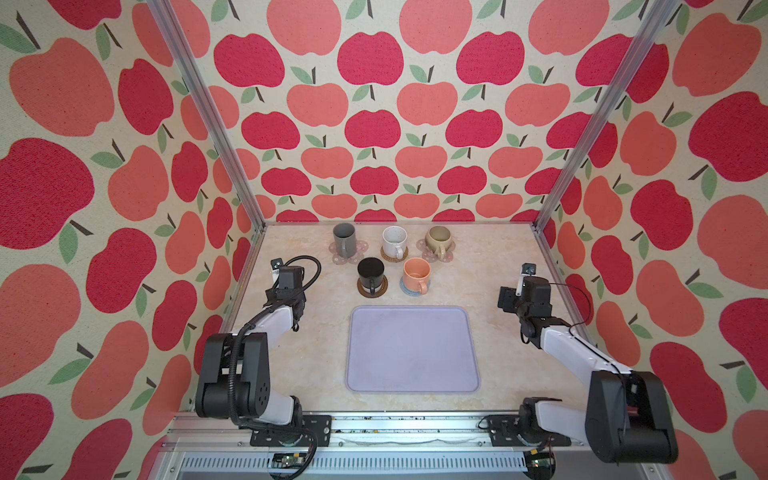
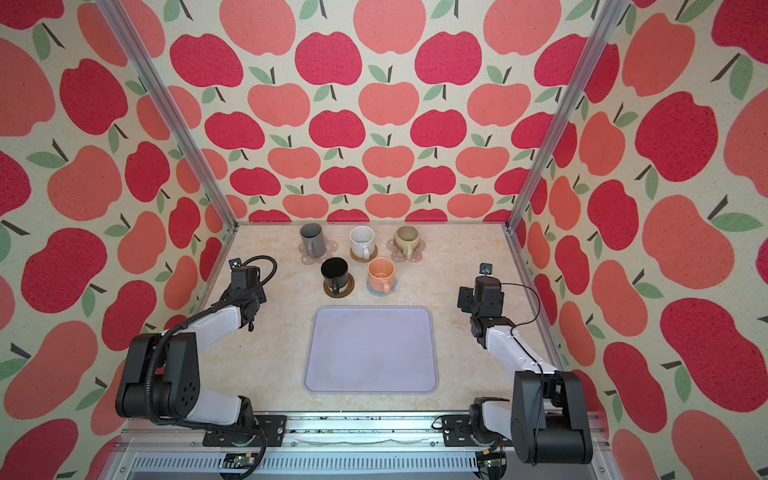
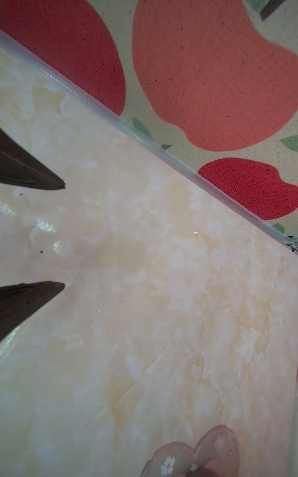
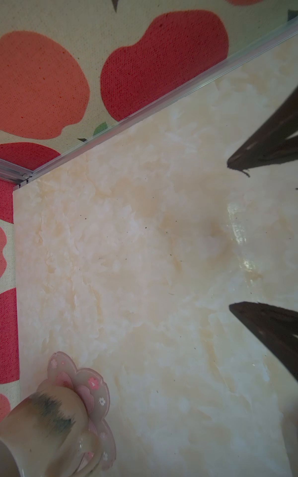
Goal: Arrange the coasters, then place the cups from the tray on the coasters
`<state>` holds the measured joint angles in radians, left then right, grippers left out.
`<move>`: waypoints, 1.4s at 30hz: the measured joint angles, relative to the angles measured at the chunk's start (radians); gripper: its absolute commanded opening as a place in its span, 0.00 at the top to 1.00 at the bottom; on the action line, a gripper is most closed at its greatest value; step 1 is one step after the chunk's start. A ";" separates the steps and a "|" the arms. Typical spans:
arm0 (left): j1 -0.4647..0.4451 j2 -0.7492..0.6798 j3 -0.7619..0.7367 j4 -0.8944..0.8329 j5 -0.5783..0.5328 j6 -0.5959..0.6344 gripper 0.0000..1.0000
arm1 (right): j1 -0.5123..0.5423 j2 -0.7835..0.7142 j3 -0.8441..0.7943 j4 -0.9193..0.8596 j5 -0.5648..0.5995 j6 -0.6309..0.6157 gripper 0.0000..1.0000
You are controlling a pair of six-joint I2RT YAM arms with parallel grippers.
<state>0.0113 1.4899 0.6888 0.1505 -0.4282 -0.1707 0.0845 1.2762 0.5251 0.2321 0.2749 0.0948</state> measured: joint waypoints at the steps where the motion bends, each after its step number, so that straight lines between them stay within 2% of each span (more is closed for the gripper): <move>1: 0.005 0.012 -0.013 0.042 0.009 0.010 0.41 | -0.003 0.031 -0.010 0.055 0.002 -0.006 0.17; 4: 0.018 0.040 -0.062 0.162 0.040 0.036 0.39 | -0.003 0.123 -0.039 0.211 0.007 -0.026 0.16; 9: 0.042 0.069 -0.109 0.309 0.106 0.068 0.36 | -0.005 0.204 -0.056 0.362 -0.003 -0.066 0.14; 14: 0.054 0.080 -0.143 0.425 0.172 0.090 0.29 | -0.008 0.294 -0.171 0.667 -0.043 -0.102 0.01; 17: 0.061 0.079 -0.189 0.502 0.216 0.100 0.02 | -0.008 0.322 -0.224 0.739 -0.056 -0.111 0.01; 18: 0.063 0.078 -0.214 0.540 0.232 0.106 0.01 | -0.008 0.322 -0.227 0.755 -0.057 -0.115 0.01; 22: 0.065 0.105 -0.325 0.714 0.281 0.118 0.01 | -0.008 0.322 -0.224 0.815 -0.056 -0.121 0.01; 32: 0.065 0.111 -0.335 0.789 0.299 0.119 0.01 | -0.008 0.322 -0.230 0.882 -0.001 -0.120 0.01; 42: 0.063 0.112 -0.335 0.799 0.299 0.136 0.01 | 0.004 0.322 -0.190 0.822 -0.005 -0.122 0.01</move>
<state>0.0742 1.6020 0.3542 0.9493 -0.1291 -0.0349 0.0883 1.5982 0.3355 1.0546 0.2703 -0.0273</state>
